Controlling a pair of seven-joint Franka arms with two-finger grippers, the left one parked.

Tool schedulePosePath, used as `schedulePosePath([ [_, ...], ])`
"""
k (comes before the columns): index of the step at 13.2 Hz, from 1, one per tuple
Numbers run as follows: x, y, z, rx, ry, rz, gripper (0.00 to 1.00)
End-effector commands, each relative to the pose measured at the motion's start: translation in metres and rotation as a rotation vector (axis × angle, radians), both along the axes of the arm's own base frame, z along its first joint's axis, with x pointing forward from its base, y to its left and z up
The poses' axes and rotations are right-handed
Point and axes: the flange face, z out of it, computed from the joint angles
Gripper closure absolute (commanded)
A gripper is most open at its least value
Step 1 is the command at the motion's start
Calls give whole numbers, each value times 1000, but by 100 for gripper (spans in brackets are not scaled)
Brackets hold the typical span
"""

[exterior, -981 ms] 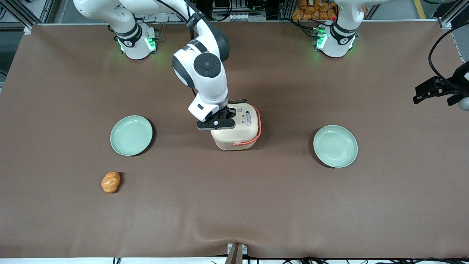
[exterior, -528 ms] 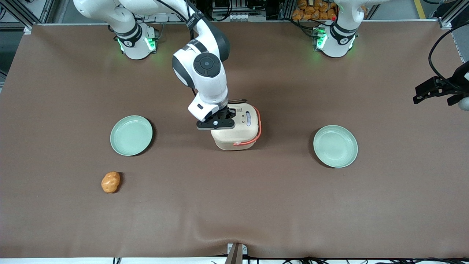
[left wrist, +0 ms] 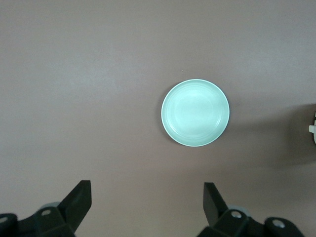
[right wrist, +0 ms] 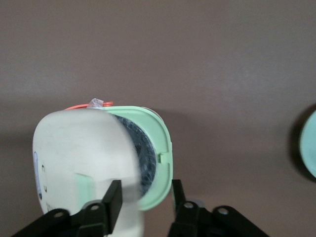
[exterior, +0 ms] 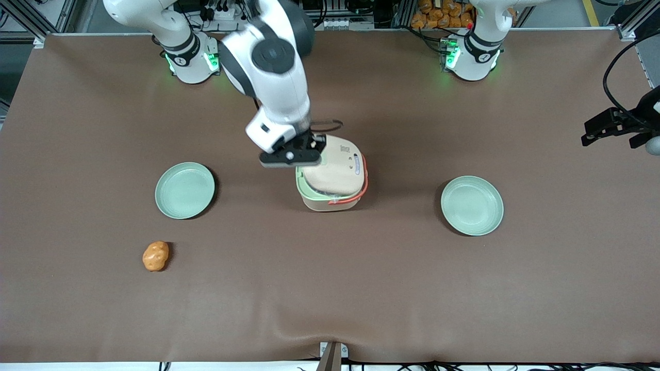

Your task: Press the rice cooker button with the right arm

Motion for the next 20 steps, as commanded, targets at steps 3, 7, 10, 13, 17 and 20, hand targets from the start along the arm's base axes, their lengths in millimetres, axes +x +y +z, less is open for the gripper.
schedulePosePath([
  [3, 5, -78, 83, -4, 22, -17, 0],
  [7, 8, -181, 137, -27, 71, 5, 0],
  [10, 7, -264, 164, -34, 105, 24, 0],
  [13, 9, -341, 177, -24, 93, 81, 0],
  [17, 8, -415, 170, -15, 100, 118, 0],
  [20, 3, -459, 160, -9, 108, 102, 0],
])
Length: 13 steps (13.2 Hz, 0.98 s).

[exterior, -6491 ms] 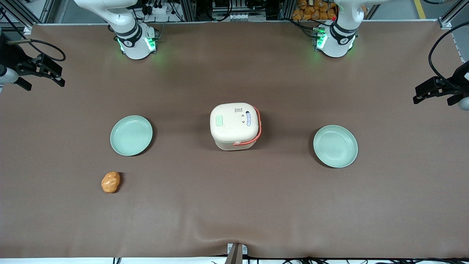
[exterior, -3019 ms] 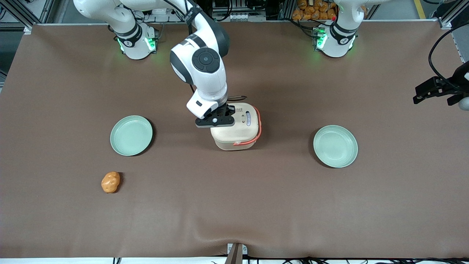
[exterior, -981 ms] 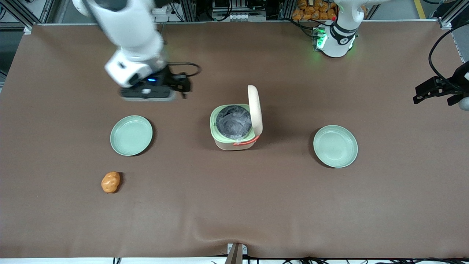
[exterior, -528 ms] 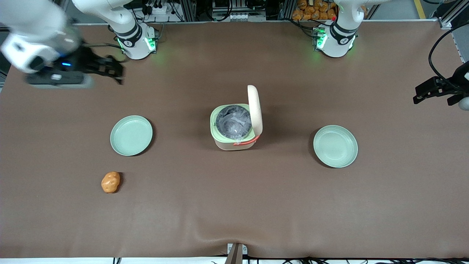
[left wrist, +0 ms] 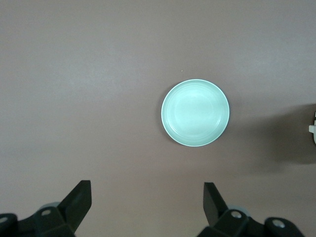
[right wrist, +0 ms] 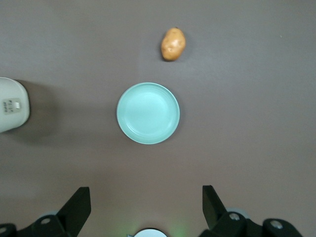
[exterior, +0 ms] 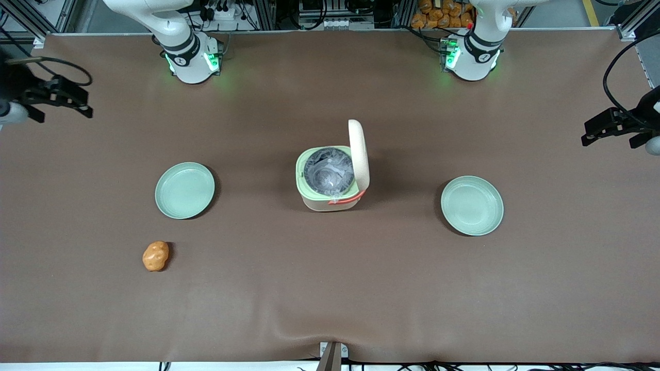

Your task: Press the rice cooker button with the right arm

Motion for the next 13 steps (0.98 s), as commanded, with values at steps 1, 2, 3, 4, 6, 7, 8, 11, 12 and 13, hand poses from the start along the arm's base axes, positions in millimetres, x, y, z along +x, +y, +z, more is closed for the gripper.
schedulePosePath([
  [1, -14, -30, -5, 4, -9, 7, 0],
  [2, -17, -33, -2, 5, -14, 6, 0],
  [3, -21, -33, 0, 6, -19, 6, 0],
  [4, -29, -29, 6, 6, -31, 14, 0],
  [6, -35, -24, 9, 7, -39, 24, 0],
  [7, -36, -21, 11, 7, -43, 29, 0],
  [8, -34, -16, 12, 6, -54, 40, 0],
  [11, -32, -14, 9, 9, -47, 60, 0],
  [12, -32, -14, 9, 9, -45, 61, 0],
  [13, -31, -15, 9, 7, -45, 63, 0],
])
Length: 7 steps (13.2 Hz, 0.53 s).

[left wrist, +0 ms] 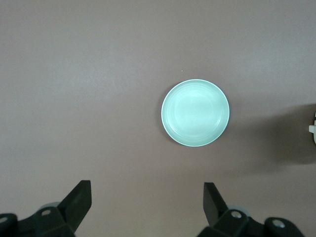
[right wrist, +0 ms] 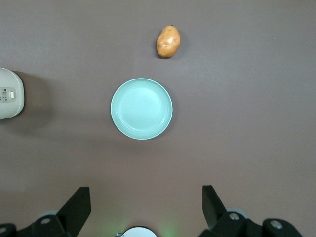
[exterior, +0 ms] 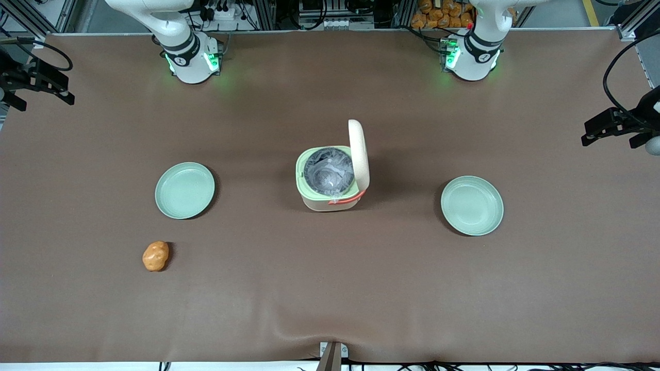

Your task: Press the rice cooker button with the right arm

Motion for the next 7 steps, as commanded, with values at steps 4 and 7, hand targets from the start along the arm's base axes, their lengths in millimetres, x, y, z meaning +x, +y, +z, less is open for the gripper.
schedulePosePath([
  [4, 1, 7, 1, -4, -13, 20, 0],
  [7, 1, 9, 3, -4, -13, 22, 0],
])
